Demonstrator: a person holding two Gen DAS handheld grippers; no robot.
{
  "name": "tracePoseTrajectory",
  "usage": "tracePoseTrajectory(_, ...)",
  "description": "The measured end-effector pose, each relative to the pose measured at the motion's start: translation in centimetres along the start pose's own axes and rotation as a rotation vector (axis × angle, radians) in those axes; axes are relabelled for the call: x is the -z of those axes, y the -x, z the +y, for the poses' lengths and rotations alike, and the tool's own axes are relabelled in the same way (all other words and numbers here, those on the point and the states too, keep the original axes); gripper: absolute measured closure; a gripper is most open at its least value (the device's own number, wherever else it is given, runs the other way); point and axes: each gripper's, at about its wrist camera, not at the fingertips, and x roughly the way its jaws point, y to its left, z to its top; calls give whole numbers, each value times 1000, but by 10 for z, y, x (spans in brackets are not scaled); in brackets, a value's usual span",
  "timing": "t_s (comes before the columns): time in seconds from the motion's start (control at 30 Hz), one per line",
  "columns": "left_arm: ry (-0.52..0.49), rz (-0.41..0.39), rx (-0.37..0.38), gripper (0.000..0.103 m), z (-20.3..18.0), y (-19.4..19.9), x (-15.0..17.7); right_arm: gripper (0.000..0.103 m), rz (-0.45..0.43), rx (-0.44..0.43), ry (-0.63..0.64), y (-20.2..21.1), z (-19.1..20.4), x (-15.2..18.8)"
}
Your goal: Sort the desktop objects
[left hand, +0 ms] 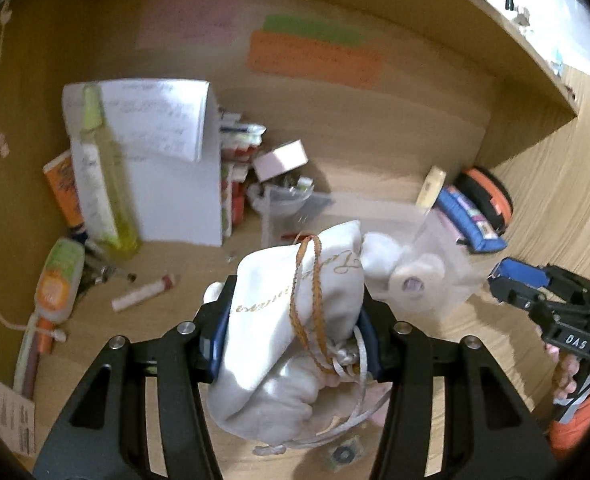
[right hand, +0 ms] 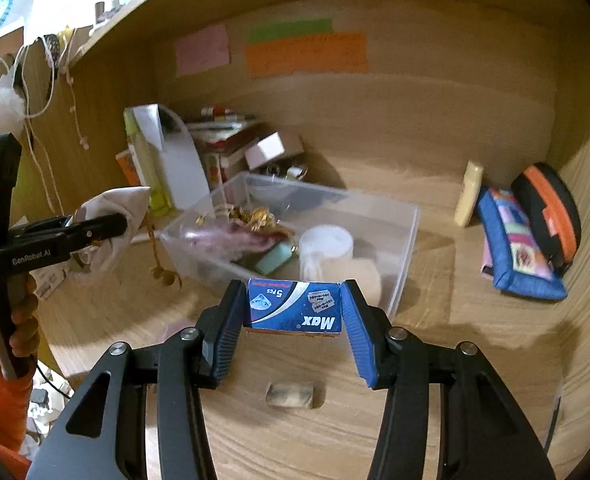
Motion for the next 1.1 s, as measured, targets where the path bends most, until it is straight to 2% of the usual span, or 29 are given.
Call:
tracePoseTrajectory(0.23, 7, 18, 57, 51, -9, -18, -26, 58, -18, 8, -25, -2, -10, -12)
tracePoseTrajectory(0.43, 3, 92, 131, 51, -11, -35, -21, 58, -8, 0, -38, -9, -17, -14)
tracePoseTrajectory(0.63, -59, 160, 104, 51, -16, -48, -8, 58, 23, -10, -56, -26, -22, -14)
tracePoseTrajectory(0.73, -13, 205, 121, 50, -9, -59, -8, 58, 31, -10, -66, -36, -23, -16)
tracePoseTrajectory(0.87, 106, 231, 161, 46, 4, -71, -14, 58, 48, -14, -71, -49, -22, -19)
tracePoseTrajectory(0.93, 149, 224, 167, 37, 5, -73, -16, 58, 56, -15, -70, -54, -20, -20)
tracePoseTrajectory(1.0, 168, 210, 161, 33, 1, -75, -19, 58, 65, -17, -66, -60, -19, -22)
tracePoseTrajectory(1.1, 150, 193, 145, 33, -9, -82, -23, 58, 79, -22, -61, -68, -16, -25)
